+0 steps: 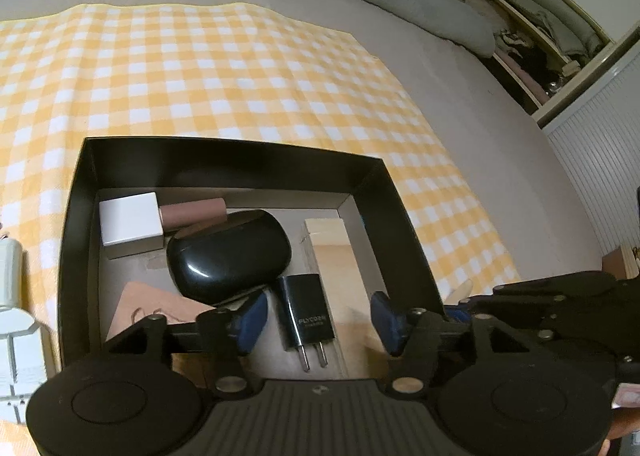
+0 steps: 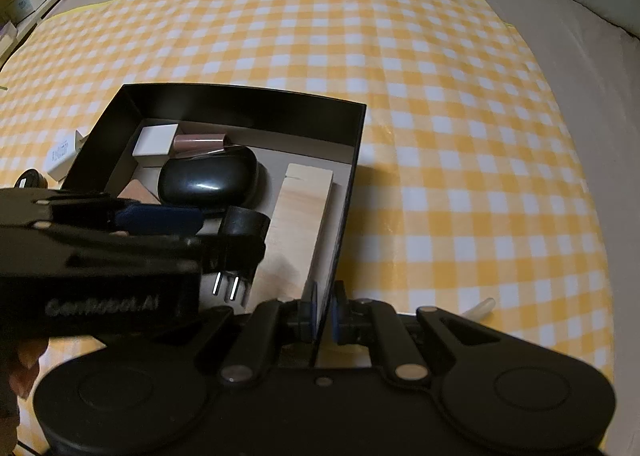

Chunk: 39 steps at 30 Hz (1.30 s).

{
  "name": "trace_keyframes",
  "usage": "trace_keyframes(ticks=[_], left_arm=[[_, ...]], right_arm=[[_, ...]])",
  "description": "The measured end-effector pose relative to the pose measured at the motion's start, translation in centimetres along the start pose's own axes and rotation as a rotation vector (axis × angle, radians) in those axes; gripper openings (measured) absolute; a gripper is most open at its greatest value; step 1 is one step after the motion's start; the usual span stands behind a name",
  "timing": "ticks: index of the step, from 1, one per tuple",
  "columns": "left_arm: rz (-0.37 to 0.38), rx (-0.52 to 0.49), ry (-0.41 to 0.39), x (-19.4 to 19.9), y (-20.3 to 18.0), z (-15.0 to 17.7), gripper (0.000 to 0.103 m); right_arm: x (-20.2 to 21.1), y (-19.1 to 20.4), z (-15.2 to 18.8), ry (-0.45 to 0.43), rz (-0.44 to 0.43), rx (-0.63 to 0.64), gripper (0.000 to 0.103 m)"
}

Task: Organize rigid objects
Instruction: 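Lower the black charger into the box beside the wooden block, open left gripper, then move the left gripper to the round black puck and grasp it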

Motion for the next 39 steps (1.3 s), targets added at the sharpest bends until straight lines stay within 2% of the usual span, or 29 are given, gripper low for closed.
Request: trace_keyframes(ticks=[2,4,11,21,25,33,35,39], left_arm=[[-0.004,0.003,-0.005,0.4,-0.2,0.1,0.076],[-0.008,0.015,-0.011,0.9,-0.2,0.0,0.083],[-0.012,0.017,-0.036,3.1,-0.2,-0.1,0.098],[-0.049,-0.032,-0.103,7.7,0.1,-0.5,0.103],[-0.078,-0.072,-0.121,9.5,0.7,-0.5,0.103],[-0.138,-0.090,-0.165,13.2,3.1,-0.4,0.103],[-0.164,-0.100,-0.170,13.9,4.1,-0.2,0.103],[-0.207,-0.111,-0.172,15.2,6.0,0.3,0.103]], right_arm=[[0.0,0.0,0.0,-0.001,0.002,0.003,0.007],[0.0,0.0,0.0,-0.001,0.001,0.001,0.007],[0.1,0.3,0.1,-0.004,0.007,0.012,0.008],[0.5,0.8,0.5,-0.030,0.023,0.004,0.007],[0.7,0.2,0.5,-0.059,0.023,-0.049,0.006],[0.9,-0.8,0.2,-0.020,0.002,-0.170,0.005],[0.9,-0.8,0.7,0.001,0.003,-0.172,0.005],[1.2,0.1,1.6,0.014,0.025,-0.095,0.005]])
Point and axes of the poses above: each gripper's, at about its wrist camera, not at the fingertips, and x roughly against the way its jaws point, y to its left, z to its underside, the point moved 9 cm from there along -x, roughly the way its jaws point, and after that the axes turned 2 degrees about -x, right-handed, at the moved point
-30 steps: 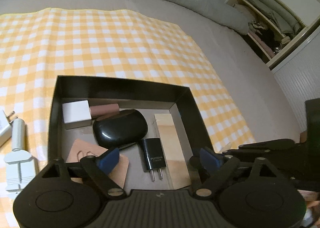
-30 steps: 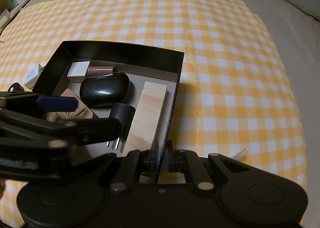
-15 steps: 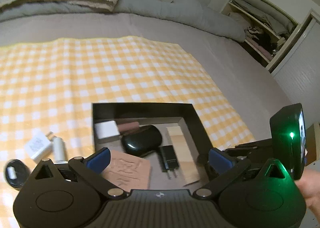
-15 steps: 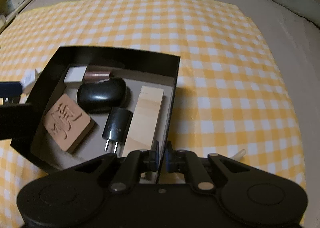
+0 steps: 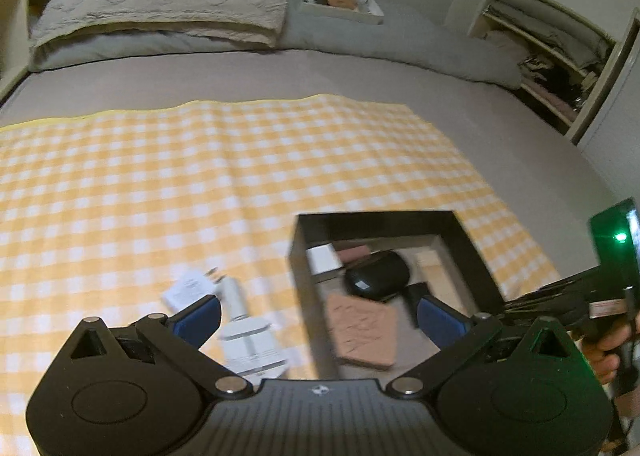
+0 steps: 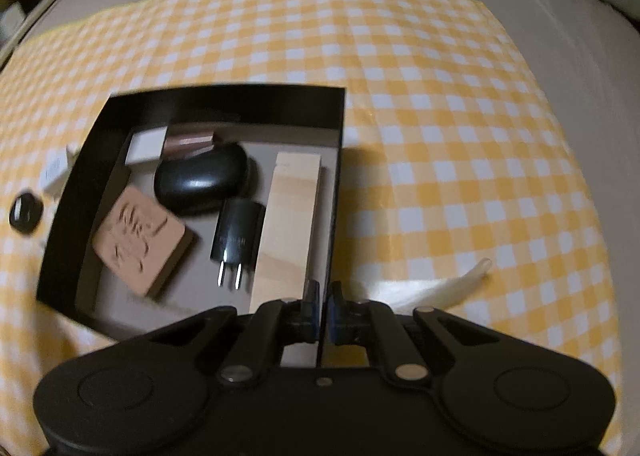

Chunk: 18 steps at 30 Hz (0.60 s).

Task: Organize rigid objects
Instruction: 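Move the left gripper to the round black puck and grasp it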

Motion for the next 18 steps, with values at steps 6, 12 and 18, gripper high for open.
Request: trace_keyframes(ticks=[6,12,18], left_arm=[[-0.054,-0.004,0.035,0.3,3.3,1.7,0.103],[-0.103,0.007,0.057,0.3,6.4,3.1,0.103],[-0.174,0.016,0.087,0.0,9.4,4.4,0.103]], right_arm=[[0.5,-0.1,0.9,-0.005,-0.008,0.009,0.005],[0.8,-0.2,1.3,-0.003,0.001,-0.002,0.007],[0.9,-0.3,1.4,-0.001,0.007,0.005,0.008]])
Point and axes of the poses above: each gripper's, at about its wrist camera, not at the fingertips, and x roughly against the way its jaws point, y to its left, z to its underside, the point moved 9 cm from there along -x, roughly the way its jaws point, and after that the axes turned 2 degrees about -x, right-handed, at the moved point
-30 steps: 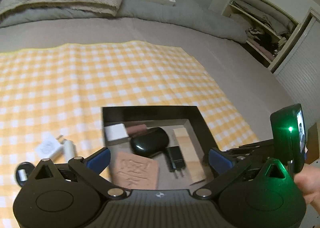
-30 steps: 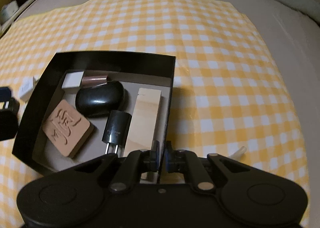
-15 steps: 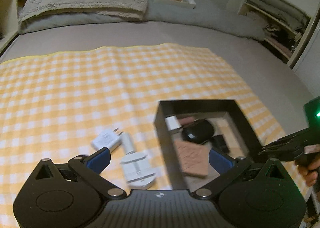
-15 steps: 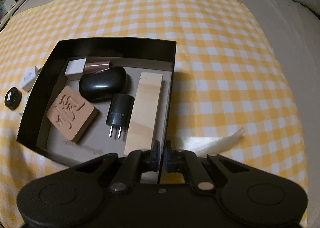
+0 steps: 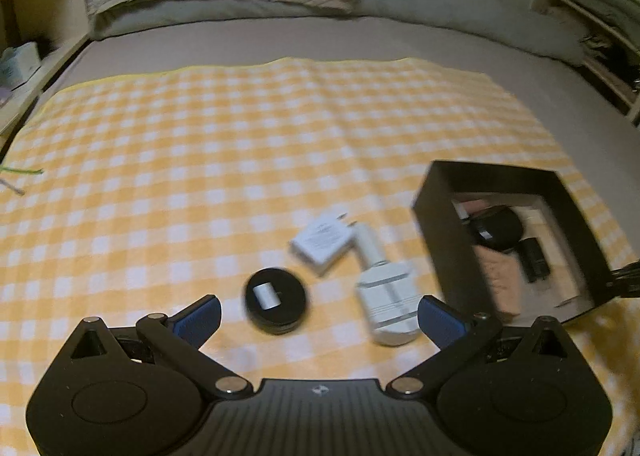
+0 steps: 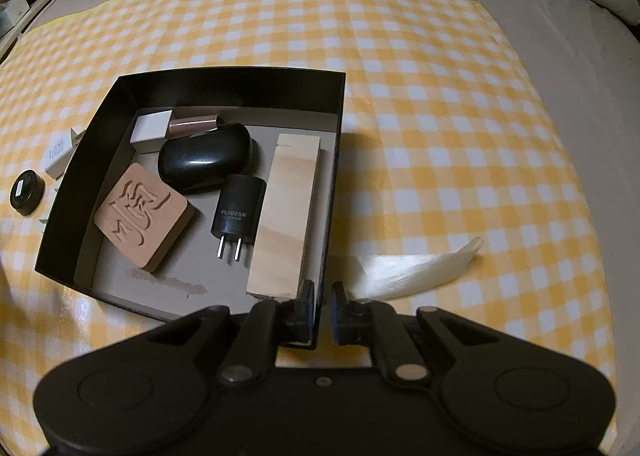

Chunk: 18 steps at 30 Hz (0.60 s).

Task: Organize rigid objects
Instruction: 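Move the left gripper to the round black puck and grasp it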

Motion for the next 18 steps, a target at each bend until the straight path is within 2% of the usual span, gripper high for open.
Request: trace_keyframes(ticks=[5,8,12,18], left_arm=[[-0.056,0.009,0.033,-0.9,2.1,0.7,0.103],[-0.064,0.014,0.045,-1.6,2.8,0.9,0.103],[-0.070,0.071,0.033,-2.2,3.6,0.6,0.102],[-0.071,0.087,0.044,-3.6,3.4,-0.2,0.081]], right_arm=[[-0.2,0.0,0.0,0.001,0.005,0.014,0.008],[-0.3,0.0,-0.1,0.001,0.002,0.021,0.009],[-0.4,0.0,-0.1,0.001,-0.003,0.022,0.010],[-0.7,0.2,-0.6,0.003,-0.028,0.011,0.010]])
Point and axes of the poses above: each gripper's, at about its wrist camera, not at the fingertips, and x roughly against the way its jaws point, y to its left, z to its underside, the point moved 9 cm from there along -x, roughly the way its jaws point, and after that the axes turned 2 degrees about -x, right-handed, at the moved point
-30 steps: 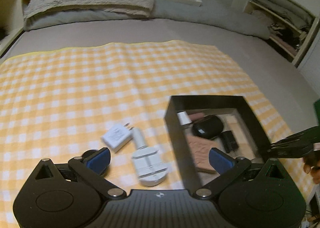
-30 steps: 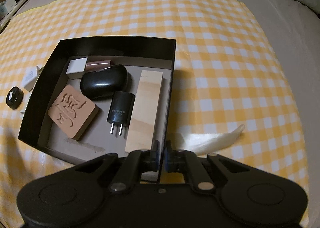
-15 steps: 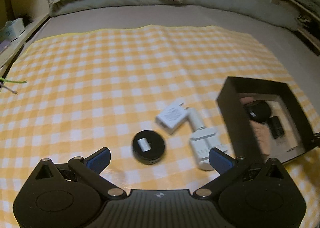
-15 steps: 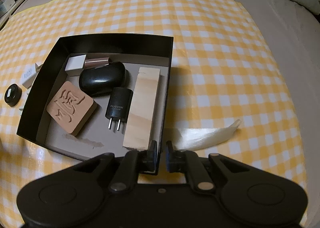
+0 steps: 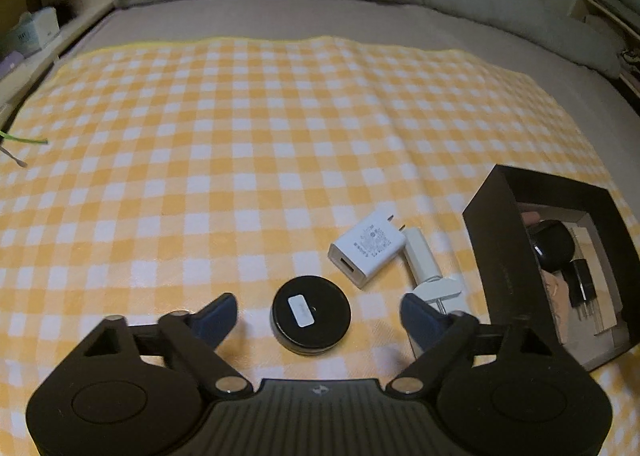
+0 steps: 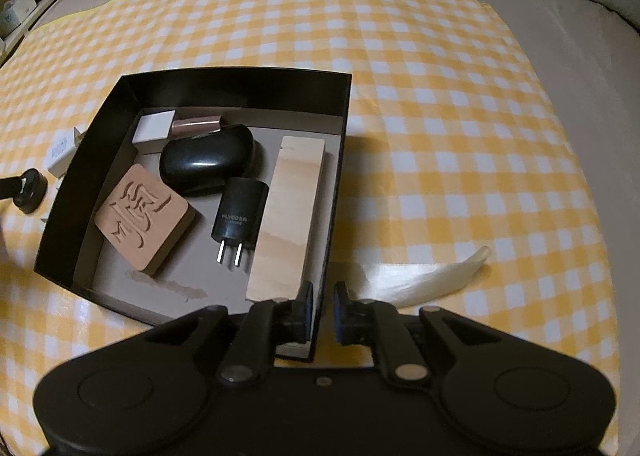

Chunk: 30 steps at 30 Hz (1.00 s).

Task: Organize rigid objects
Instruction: 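Move the left gripper to the round black puck and grasp it, then lower the round black puck into the box and open the left gripper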

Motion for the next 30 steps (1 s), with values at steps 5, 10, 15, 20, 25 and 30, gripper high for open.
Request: trace_keyframes(ticks=[5,10,15,20,25,30], left_arm=[[0.001,0.010,0.053,-2.2,-0.5,0.2,0.062],[-0.022,0.011,0.064,-3.2,-0.2,0.4,0.052],[-0.021,0.013,0.065,-3.0,0.0,0.4,0.051],[-0.009,0.009,0.061,-1.8,-0.6,0.3,0.051],[0.078,-0.012,0.000,1.0,-3.7,-1.3,0.051],[0.188,-0.051,-0.066,4.0,-8.2,-2.8,0.051]], right_arm=[[-0.1,0.2,-0.5,-0.003,-0.019,0.001,0.010],[-0.1,0.3,-0.7,-0.010,-0.030,-0.008,0.010],[-0.3,0.3,-0.9,-0.007,-0.030,-0.007,0.009],[-0.5,0.3,-0.8,-0.002,-0.021,-0.005,0.009],[-0.5,0.6,-0.6,0.003,-0.001,0.009,0.009],[-0.4,0.8,-0.6,0.001,0.002,0.018,0.009]])
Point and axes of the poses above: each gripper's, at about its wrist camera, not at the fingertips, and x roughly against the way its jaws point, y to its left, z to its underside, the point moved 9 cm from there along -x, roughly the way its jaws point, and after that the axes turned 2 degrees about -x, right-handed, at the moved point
